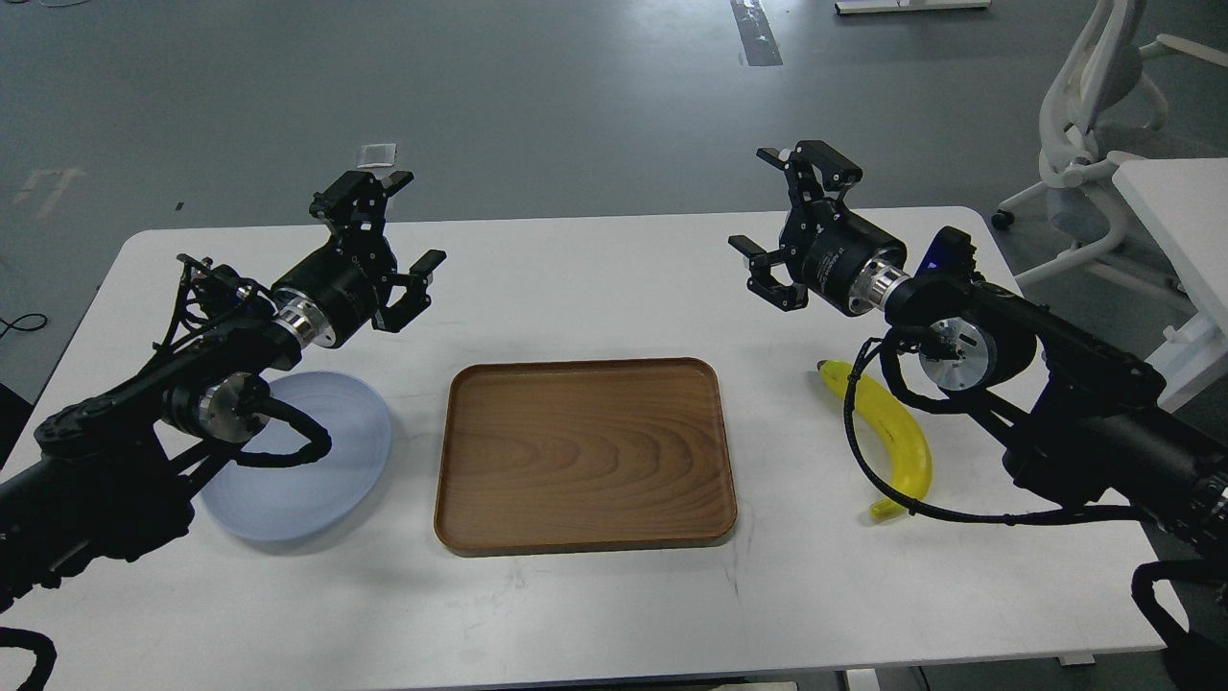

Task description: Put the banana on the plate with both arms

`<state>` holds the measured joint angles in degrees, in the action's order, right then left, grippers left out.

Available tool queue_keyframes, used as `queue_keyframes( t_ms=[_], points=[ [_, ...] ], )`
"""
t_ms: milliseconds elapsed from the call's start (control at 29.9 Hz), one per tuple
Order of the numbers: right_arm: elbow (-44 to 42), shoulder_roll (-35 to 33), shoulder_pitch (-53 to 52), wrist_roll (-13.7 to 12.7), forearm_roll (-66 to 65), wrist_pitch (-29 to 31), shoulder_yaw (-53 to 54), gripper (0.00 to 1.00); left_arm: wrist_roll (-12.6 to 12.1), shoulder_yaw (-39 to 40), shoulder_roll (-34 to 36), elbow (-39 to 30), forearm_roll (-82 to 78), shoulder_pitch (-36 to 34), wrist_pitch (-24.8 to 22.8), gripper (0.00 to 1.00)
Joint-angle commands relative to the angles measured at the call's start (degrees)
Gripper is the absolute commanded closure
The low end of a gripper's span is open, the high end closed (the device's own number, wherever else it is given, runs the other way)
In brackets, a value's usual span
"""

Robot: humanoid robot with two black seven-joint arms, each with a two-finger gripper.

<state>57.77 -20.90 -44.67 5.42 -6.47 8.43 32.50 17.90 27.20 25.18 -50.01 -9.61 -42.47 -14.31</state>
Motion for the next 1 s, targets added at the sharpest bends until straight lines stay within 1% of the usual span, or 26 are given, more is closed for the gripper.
queue_keyframes(
  t_ms=[0,100,401,535,736,970],
  points=[
    [0.7,-0.5,0.2,-0.1,0.2,0.0,0.1,0.02,0.2,0.2,1.3,-0.4,-0.1,0.0,-0.4,0.02],
    [0.7,-0.5,-0.2,-0.1,0.2,-0.1,0.5,0.02,0.1,0.4,1.5,-0.4,0.0,-0.2,-1.2,0.02],
    [0.1,-0.6,-2.6,-0.2,0.1,-0.3,-0.2,0.01,0.2,0.4,1.5,-0.4,0.0,-0.5,-1.6,0.02],
    [-2.0,0.0,-4.8,-2.0,0.1,-0.3,-1.2,0.01,0.1,0.3,0.8,-0.4,0.0,-0.4,-1.7,0.02],
    [-3.5,1.7,-5.5,-2.1,0.1,-0.3,-1.6,0.01,-0.2,0.3,0.5,0.0,0.0,-0.5,-1.7,0.02],
    [-5.6,1.9,-6.5,-2.1,0.1,-0.3,-3.0,0.01,-0.4,0.3,0.7,0.0,0.0,-0.6,-1.8,0.02]
  ],
)
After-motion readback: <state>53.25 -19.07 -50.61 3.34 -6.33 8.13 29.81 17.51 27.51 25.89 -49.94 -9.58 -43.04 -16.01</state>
